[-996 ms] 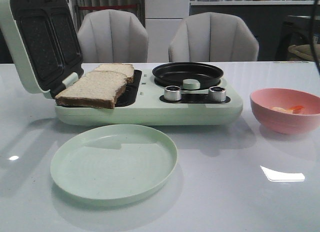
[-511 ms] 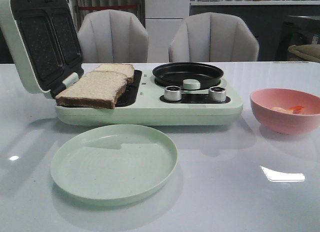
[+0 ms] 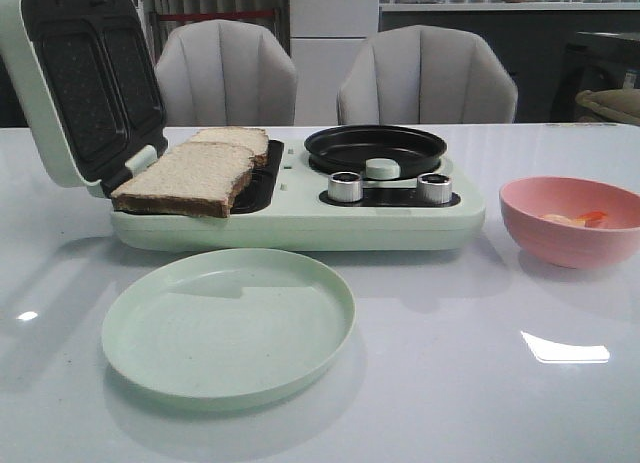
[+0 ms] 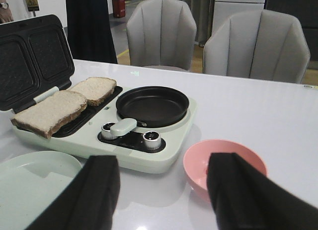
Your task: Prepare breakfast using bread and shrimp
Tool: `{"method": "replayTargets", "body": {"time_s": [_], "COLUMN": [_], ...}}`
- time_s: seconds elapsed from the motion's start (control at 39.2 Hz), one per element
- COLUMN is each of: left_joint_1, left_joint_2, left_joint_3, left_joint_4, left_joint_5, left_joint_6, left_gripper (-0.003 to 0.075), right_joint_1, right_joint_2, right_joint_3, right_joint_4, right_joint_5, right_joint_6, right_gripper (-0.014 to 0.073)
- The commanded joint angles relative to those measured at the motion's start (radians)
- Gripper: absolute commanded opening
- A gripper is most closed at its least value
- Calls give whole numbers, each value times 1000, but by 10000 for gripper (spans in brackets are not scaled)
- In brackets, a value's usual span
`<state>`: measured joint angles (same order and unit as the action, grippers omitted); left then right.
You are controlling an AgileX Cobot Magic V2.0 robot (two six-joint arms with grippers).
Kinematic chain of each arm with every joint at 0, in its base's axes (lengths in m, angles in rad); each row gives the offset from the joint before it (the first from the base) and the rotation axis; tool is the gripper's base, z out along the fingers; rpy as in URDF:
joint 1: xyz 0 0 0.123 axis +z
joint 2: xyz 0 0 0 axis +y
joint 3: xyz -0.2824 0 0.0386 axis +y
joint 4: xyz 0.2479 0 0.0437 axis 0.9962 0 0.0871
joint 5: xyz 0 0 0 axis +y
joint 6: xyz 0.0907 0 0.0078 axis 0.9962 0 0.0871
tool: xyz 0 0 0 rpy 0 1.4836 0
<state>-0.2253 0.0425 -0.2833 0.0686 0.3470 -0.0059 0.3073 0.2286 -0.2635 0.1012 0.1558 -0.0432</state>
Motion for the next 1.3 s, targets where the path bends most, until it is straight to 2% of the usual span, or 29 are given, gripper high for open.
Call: {"method": "replayTargets", "body": {"time_s": [0.0,0.33,0.84,1.05,1.28], "left_joint_1": [-7,-7,-7,-7,-7], "left_joint_2": [11,11,11,67,291], "left_joint_3": [-26,-26,-36,-133,-295], "left_joint_4": [-10,-10,-12,-10,-12], "left_joint_5": [-79,-79,-96,-121,-121], "left_joint_6": [-7,-7,-7,-7,-7], "left_gripper": [492,492,492,492,492], "right_joint_1": [-5,-5,-5,-5,-5], "right_joint_2": [-57,-90,-90,-90,-90], "right_joint_3": [4,24,24,24,24], "right_joint_4": [-2,-2,-2,-2,-2], "right_joint_5": [-65,0,2,2,2], "right_joint_6": [-2,-2,-2,-2,-2], "right_gripper": [491,491,491,491,491]}}
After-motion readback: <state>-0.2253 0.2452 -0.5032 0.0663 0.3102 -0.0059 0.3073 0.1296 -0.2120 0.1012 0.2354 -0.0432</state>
